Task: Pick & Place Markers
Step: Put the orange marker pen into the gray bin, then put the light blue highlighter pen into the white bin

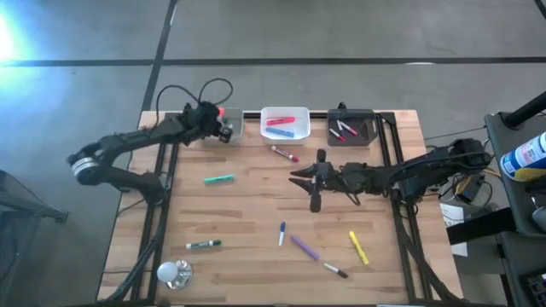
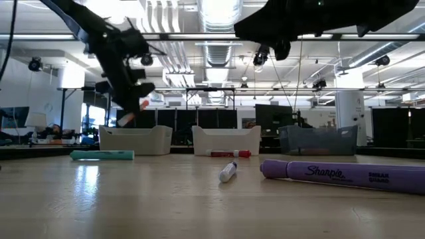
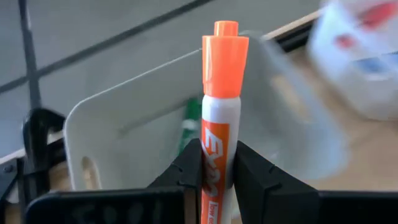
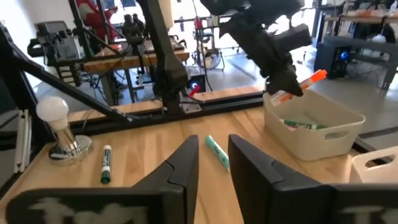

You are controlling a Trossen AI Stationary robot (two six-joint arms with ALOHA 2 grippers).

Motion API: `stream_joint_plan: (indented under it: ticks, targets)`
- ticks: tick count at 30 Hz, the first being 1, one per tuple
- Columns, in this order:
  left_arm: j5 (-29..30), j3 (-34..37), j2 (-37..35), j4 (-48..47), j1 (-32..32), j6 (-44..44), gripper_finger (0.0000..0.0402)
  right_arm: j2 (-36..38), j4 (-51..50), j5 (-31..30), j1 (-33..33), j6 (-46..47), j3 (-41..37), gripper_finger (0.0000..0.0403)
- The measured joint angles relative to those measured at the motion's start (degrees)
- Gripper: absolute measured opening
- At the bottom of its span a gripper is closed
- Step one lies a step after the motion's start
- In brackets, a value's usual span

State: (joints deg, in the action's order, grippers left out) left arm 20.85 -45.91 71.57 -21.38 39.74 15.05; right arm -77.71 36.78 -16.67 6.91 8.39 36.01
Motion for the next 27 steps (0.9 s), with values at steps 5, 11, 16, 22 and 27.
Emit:
stream_joint_plan:
  ticks: [5,11,16,22,27]
  targets:
    - [-0.86,-1.12,6.52,0.41,3.54,-2.42,0.0054,-3.94,3.25,-0.17,0.47,0.50,-0.02,0.0063]
    - [-0.27,-3.10,13.89,0.37,4.10,-4.12,0.0054,-7.18,7.08,-0.33,0.44,0.56,-0.02,0.0059]
    - [0.49,-4.64,17.80,0.39,4.18,-4.57,0.0076,-7.67,7.09,-0.34,0.47,0.62,-0.02,0.0059]
    - [0.54,-5.20,18.89,0.37,4.16,-4.57,0.0118,-7.17,6.96,-0.42,0.75,0.47,-0.02,0.0059]
    - [0.66,-5.23,16.84,-0.31,4.16,-5.56,0.0130,-7.16,6.80,-0.42,0.73,0.43,-0.02,0.0059]
